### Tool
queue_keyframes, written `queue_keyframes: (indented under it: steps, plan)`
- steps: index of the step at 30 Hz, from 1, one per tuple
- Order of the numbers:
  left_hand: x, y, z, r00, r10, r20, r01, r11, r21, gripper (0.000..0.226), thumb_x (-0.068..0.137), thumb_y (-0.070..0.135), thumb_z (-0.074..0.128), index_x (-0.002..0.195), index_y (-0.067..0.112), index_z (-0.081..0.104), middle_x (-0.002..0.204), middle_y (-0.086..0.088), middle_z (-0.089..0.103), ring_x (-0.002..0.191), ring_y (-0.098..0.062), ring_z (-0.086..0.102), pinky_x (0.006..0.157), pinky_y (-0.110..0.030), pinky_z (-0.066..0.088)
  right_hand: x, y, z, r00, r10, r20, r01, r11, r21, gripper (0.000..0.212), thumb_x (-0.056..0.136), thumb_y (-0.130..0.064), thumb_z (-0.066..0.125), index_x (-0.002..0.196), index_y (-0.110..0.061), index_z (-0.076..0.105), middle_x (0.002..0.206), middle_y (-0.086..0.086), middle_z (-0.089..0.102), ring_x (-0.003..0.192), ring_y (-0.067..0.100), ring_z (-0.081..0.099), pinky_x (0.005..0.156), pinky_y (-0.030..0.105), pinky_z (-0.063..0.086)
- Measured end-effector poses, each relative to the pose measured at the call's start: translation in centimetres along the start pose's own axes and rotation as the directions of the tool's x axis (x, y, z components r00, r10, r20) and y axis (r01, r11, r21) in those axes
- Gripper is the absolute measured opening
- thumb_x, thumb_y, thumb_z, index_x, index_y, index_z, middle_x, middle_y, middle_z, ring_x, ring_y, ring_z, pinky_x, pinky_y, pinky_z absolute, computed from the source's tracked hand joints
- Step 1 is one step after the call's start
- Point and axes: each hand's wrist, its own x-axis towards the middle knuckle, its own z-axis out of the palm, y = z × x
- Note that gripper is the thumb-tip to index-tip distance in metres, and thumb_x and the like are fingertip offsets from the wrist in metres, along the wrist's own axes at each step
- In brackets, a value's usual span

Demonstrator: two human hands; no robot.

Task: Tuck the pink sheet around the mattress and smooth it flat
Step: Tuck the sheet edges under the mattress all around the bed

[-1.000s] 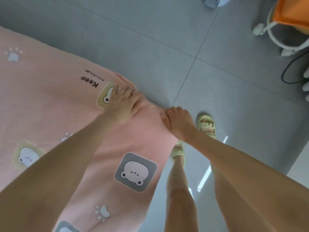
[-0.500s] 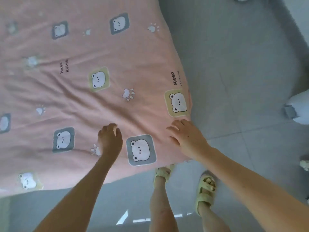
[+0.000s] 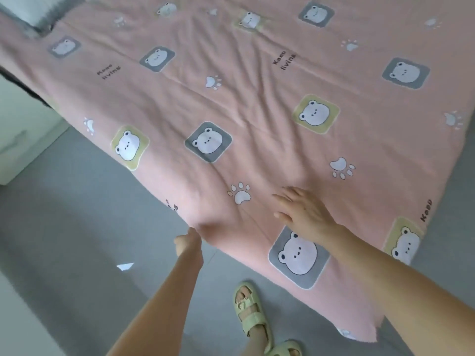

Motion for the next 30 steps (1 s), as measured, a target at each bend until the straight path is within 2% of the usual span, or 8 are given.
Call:
queue_keyframes:
  steps: [4, 7, 11, 14, 17, 20, 22, 30]
  plan:
    - [2.6, -0.8, 0.3, 0.975, -0.102, 0.199, 0.147, 0.962, -0.228, 0.024, 0.096, 0.029, 0.044, 0.081, 0.011, 0.050, 0.081, -0.003, 0.048, 0.082, -0.023, 0.049, 0.075, -0.034, 0.046, 4.5, -2.1, 2.8, 0.968, -0.138, 0.210, 0.169, 0.976, -0.140, 0.053, 0.083, -0.046, 0.036, 0.120, -0.021, 0.064, 0.125, 0.011, 0.062, 0.114, 0.031, 0.060, 0.085, 0.042, 0.054]
    - [3.2, -1.8, 1.1, 0.937, -0.137, 0.322, 0.248, 0.910, -0.333, 0.027, 0.096, 0.032, 0.046, 0.075, 0.016, 0.051, 0.080, -0.001, 0.051, 0.074, -0.018, 0.055, 0.069, -0.031, 0.050, 3.9, -4.4, 5.7, 0.882, -0.333, 0.333, 0.407, 0.896, -0.180, 0.052, 0.086, -0.045, 0.031, 0.129, -0.028, 0.056, 0.136, 0.009, 0.055, 0.124, 0.035, 0.051, 0.100, 0.053, 0.037]
    - [2.9, -3.7, 2.2, 0.911, -0.099, 0.399, 0.244, 0.912, -0.330, 0.021, 0.095, 0.031, 0.044, 0.085, 0.020, 0.059, 0.086, 0.001, 0.059, 0.081, -0.016, 0.055, 0.084, -0.033, 0.047, 3.8, -4.6, 6.1, 0.724, -0.603, 0.335, 0.677, 0.715, -0.175, 0.045, 0.090, -0.041, 0.035, 0.131, -0.034, 0.052, 0.144, 0.010, 0.045, 0.132, 0.035, 0.042, 0.103, 0.049, 0.028]
    - [2.4, -4.6, 3.1, 0.939, -0.039, 0.341, 0.170, 0.916, -0.363, 0.015, 0.092, 0.018, 0.045, 0.081, 0.015, 0.055, 0.075, -0.001, 0.056, 0.073, -0.016, 0.050, 0.076, -0.028, 0.045, 6.1, -4.9, 5.8, 0.625, -0.757, 0.189, 0.779, 0.619, -0.099, 0.035, 0.085, -0.028, 0.043, 0.109, -0.026, 0.068, 0.127, 0.003, 0.062, 0.115, 0.026, 0.060, 0.095, 0.041, 0.042]
    - [2.2, -5.4, 3.7, 0.984, -0.016, 0.175, 0.080, 0.927, -0.365, 0.025, 0.093, 0.019, 0.048, 0.069, 0.012, 0.045, 0.064, 0.000, 0.045, 0.061, -0.016, 0.039, 0.061, -0.026, 0.036, 10.5, -6.3, 4.8, 0.786, -0.618, -0.016, 0.618, 0.786, -0.007, 0.029, 0.082, -0.029, 0.050, 0.098, -0.017, 0.071, 0.091, -0.002, 0.072, 0.078, 0.021, 0.069, 0.066, 0.028, 0.054]
    - [2.2, -6.3, 3.8, 0.999, -0.050, 0.020, 0.054, 0.932, -0.357, 0.026, 0.093, 0.014, 0.044, 0.067, 0.012, 0.041, 0.065, -0.002, 0.047, 0.060, -0.016, 0.039, 0.055, -0.026, 0.031, 15.7, -8.2, 3.4, 0.987, -0.151, 0.060, 0.138, 0.973, 0.184, 0.042, 0.087, -0.037, 0.060, 0.122, -0.014, 0.057, 0.102, 0.000, 0.061, 0.089, 0.021, 0.061, 0.071, 0.034, 0.052]
    - [2.1, -6.8, 4.1, 0.999, -0.050, -0.009, 0.043, 0.931, -0.363, 0.022, 0.092, 0.014, 0.043, 0.070, 0.011, 0.044, 0.070, -0.005, 0.052, 0.065, -0.019, 0.044, 0.057, -0.026, 0.033, 18.6, -9.2, 3.6, 0.966, -0.043, 0.254, -0.039, 0.950, 0.309, 0.045, 0.088, -0.035, 0.062, 0.128, -0.017, 0.049, 0.104, -0.003, 0.048, 0.094, 0.018, 0.053, 0.079, 0.036, 0.047]
    - [1.7, -7.0, 5.6, 0.992, -0.075, -0.102, 0.020, 0.890, -0.456, 0.025, 0.096, 0.021, 0.044, 0.072, 0.013, 0.044, 0.067, 0.001, 0.048, 0.061, -0.017, 0.041, 0.048, -0.024, 0.030, 20.2, -11.9, 4.6, 0.881, -0.191, 0.432, 0.120, 0.975, 0.187, 0.014, 0.095, -0.024, 0.051, 0.092, -0.014, 0.059, 0.084, -0.002, 0.058, 0.080, 0.024, 0.054, 0.066, 0.028, 0.036]
